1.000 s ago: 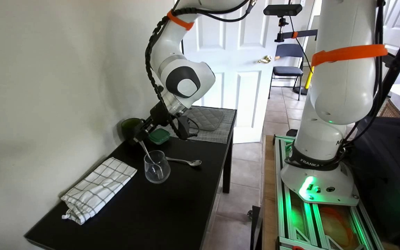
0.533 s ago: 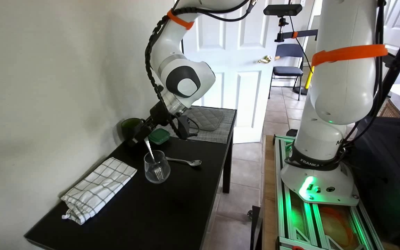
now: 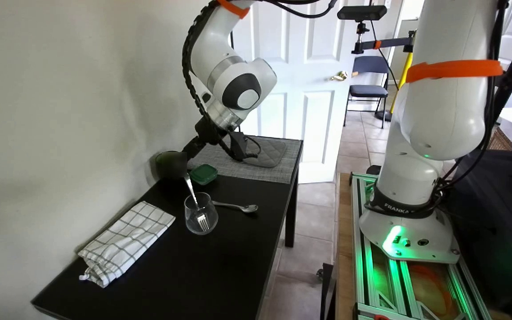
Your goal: Lift the folk and spoon from the table and put them in the glass cup
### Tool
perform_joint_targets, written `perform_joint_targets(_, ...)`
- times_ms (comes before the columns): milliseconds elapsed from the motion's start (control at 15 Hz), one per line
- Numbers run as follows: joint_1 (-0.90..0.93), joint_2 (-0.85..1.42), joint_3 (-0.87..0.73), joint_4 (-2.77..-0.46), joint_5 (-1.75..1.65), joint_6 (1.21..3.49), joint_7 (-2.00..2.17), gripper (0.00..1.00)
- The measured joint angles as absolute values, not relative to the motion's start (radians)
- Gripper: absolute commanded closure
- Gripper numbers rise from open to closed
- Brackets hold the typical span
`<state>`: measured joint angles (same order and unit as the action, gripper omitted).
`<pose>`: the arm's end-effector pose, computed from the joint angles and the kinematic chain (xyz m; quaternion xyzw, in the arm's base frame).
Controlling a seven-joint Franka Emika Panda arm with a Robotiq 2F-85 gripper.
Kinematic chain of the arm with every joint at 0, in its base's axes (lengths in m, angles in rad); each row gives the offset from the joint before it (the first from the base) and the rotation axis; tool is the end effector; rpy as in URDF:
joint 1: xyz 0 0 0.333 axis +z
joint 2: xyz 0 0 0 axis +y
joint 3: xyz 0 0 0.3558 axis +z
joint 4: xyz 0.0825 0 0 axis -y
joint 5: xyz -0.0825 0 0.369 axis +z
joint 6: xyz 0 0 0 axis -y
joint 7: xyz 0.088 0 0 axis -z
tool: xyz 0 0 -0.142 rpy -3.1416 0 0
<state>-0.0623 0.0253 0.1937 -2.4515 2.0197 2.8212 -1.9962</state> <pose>0.4715 0.0271 0.3089 -0.9063 -0.0950 -0.3761 0.1676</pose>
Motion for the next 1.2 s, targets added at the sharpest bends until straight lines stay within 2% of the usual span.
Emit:
perform_joint_targets(467,-0.025,0.02,0.12,-2.573,1.503,2.941,-1.5,0.0)
perform_joint_targets(1200,-0.025,0.105,-0.003,-2.696,0.648,2.94,-0.776,0.0)
